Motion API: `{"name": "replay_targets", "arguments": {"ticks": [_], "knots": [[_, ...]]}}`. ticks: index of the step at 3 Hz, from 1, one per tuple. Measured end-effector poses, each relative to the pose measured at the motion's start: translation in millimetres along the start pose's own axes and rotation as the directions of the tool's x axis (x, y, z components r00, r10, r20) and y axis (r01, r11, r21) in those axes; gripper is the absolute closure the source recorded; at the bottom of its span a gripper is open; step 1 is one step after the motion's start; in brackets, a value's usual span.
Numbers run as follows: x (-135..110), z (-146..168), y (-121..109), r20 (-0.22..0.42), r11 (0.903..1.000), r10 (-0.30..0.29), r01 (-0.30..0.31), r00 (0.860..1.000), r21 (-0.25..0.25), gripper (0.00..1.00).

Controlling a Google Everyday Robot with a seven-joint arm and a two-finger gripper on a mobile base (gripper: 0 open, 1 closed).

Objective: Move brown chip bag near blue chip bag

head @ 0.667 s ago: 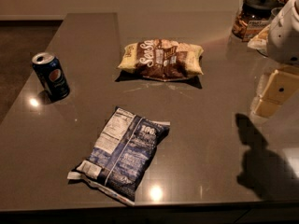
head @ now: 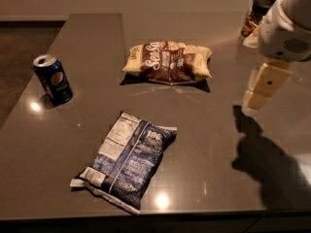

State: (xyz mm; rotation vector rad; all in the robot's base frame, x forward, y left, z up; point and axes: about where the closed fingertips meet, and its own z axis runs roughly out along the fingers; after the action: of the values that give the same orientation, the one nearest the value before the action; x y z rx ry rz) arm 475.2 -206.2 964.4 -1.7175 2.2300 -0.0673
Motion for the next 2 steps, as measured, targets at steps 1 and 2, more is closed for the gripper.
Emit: {"name": "replay_targets", "arguments": {"ticks": [1,2], "knots": [[-12,27,-25,0.014,0.9998,0.011,-0.011,1.000,-0.017,0.00],[-24,52,-50,0.036,0.9985,0.052,-0.051,0.998,-0.023,0.00]]}}
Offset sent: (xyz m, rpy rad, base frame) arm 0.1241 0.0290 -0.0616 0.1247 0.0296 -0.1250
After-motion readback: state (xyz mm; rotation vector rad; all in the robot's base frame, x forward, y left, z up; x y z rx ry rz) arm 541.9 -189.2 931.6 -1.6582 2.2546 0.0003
